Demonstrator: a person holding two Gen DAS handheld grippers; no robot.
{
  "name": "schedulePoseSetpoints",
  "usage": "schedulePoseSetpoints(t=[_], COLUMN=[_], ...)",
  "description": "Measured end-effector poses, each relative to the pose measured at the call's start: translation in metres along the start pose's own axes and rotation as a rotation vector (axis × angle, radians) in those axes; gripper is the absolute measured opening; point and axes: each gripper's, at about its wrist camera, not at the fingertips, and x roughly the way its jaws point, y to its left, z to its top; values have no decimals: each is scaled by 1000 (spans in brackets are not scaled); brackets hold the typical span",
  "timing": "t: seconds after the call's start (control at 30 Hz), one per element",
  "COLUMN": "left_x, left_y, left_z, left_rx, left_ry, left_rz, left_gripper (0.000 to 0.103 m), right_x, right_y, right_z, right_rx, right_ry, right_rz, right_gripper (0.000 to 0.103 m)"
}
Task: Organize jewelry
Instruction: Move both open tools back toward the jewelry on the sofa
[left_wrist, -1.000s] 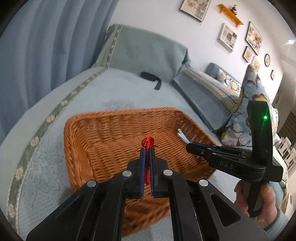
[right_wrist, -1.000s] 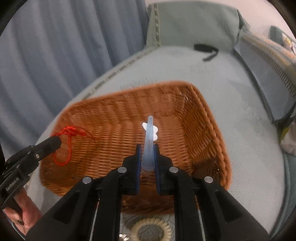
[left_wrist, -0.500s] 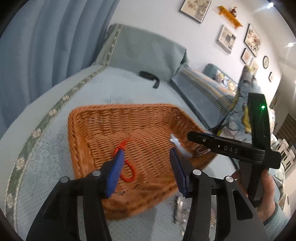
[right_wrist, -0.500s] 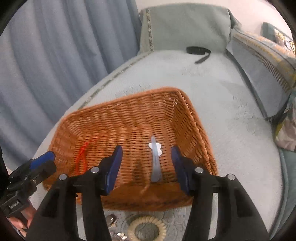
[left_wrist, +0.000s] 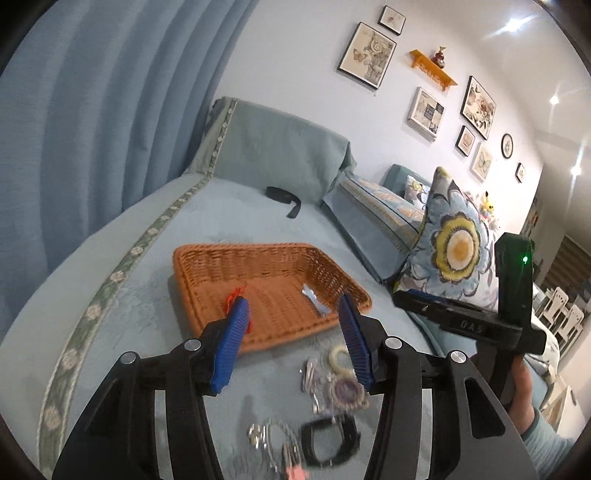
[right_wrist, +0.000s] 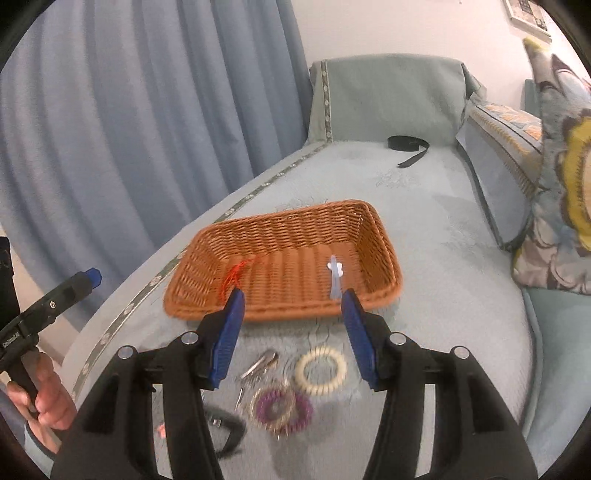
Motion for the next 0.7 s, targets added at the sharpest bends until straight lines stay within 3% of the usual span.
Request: schedulePoseSetpoints(t=[0.27, 0.57, 0.7], left_x=[-31, -21, -15], left_y=[-3, -1, -1], left_z=[-56, -103, -113], left_rx=[6, 27, 43], left_ry=[36, 96, 116], left_rz=[52, 62, 65], left_gripper=[48, 48, 48], right_x=[-15, 10, 34], right_y=[-11, -23, -30], right_z=[-35, -67, -71], right_rx=[17, 21, 34], right_ry=[-26, -24, 25], right_rz=[24, -20, -43], right_gripper=[51, 51, 37])
